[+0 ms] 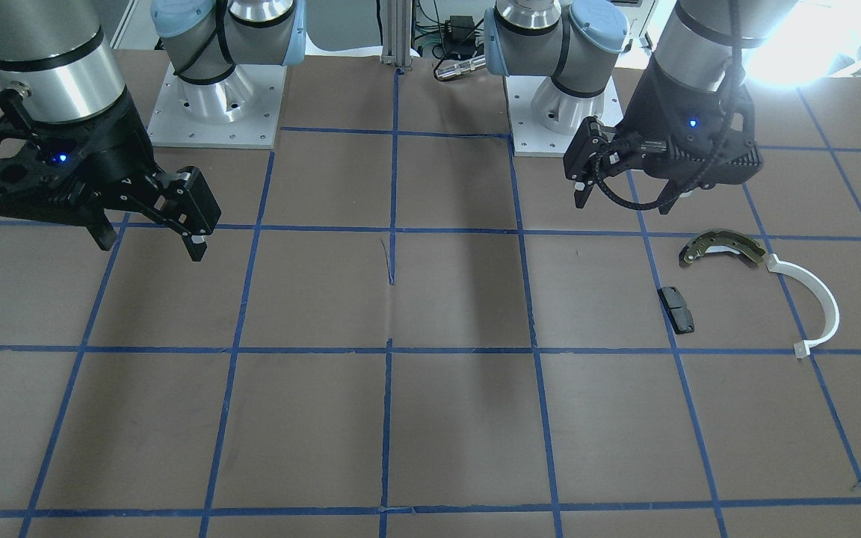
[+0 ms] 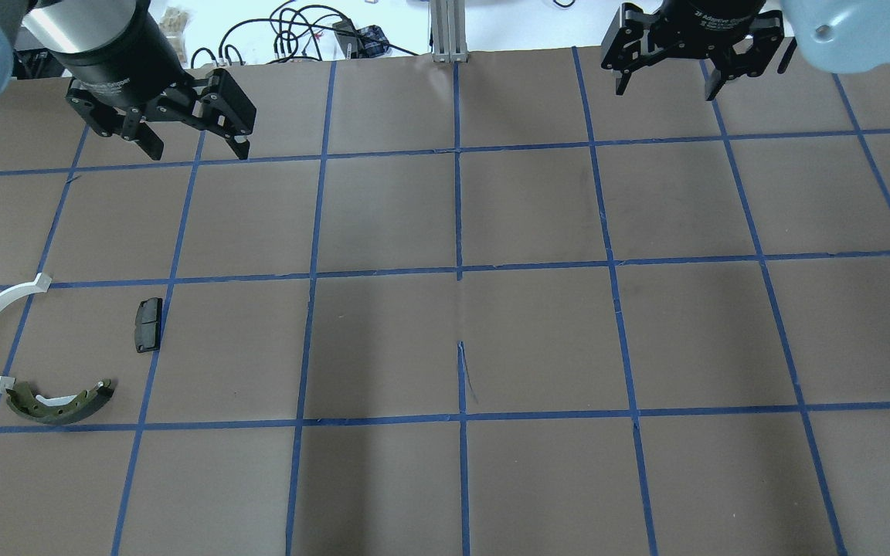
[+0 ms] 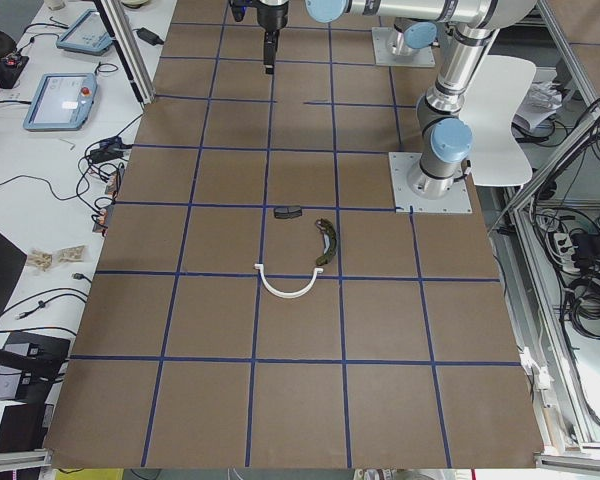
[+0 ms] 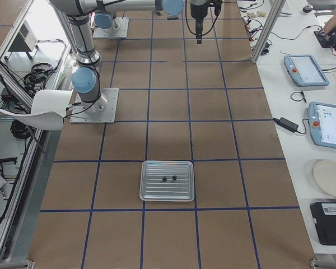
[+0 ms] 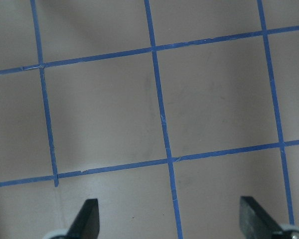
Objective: Place bearing gear from tray to pile
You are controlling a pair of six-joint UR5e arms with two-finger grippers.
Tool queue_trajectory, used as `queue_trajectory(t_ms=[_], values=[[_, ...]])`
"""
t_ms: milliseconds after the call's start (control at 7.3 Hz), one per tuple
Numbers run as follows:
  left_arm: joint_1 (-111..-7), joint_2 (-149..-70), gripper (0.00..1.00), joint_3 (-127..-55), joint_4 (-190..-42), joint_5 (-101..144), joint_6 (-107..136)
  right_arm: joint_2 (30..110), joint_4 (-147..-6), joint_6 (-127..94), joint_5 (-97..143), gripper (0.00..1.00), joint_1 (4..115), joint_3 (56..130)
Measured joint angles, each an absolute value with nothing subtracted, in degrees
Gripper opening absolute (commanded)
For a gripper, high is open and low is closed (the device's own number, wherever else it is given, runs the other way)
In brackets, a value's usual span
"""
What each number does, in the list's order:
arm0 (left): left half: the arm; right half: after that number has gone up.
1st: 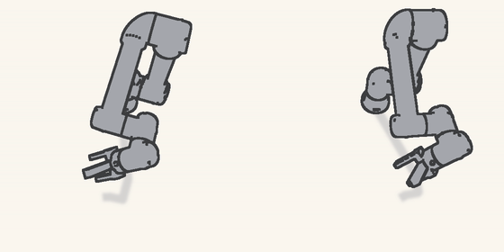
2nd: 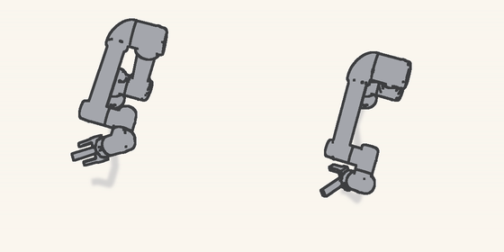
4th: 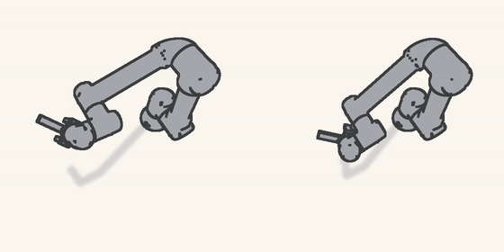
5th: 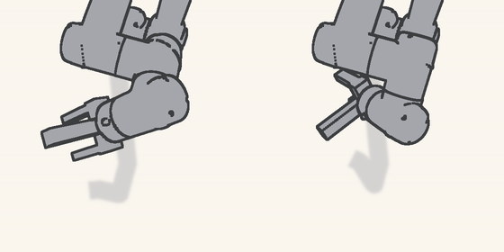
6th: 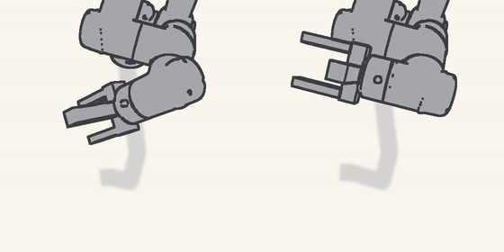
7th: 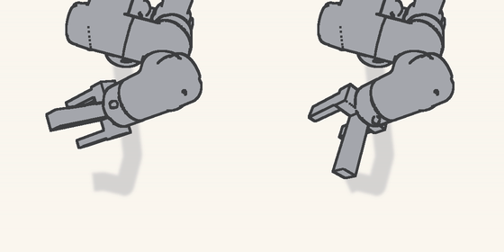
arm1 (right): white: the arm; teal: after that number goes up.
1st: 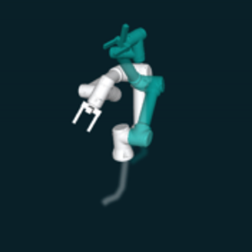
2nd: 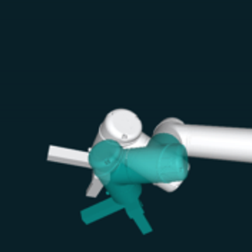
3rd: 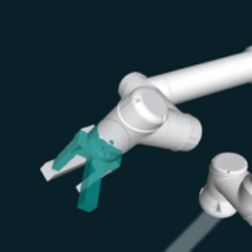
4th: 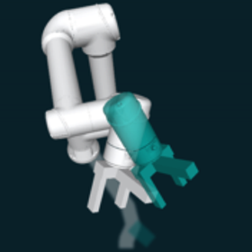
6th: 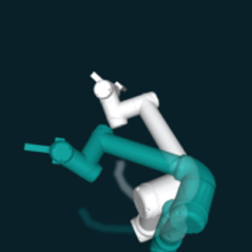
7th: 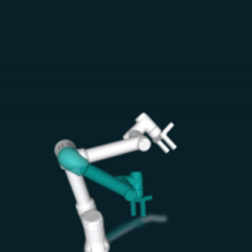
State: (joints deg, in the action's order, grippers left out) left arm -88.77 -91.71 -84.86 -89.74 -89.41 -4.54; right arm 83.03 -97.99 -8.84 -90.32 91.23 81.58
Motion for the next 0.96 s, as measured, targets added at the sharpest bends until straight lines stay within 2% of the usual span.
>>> queue_trajectory(t_ms=[958], values=[[-88.8,-91.7,1.00,-84.9,-89.8,-89.4,-4.6,83.0,-97.9,-6.3,-91.0,1.00,90.5,81.4]])
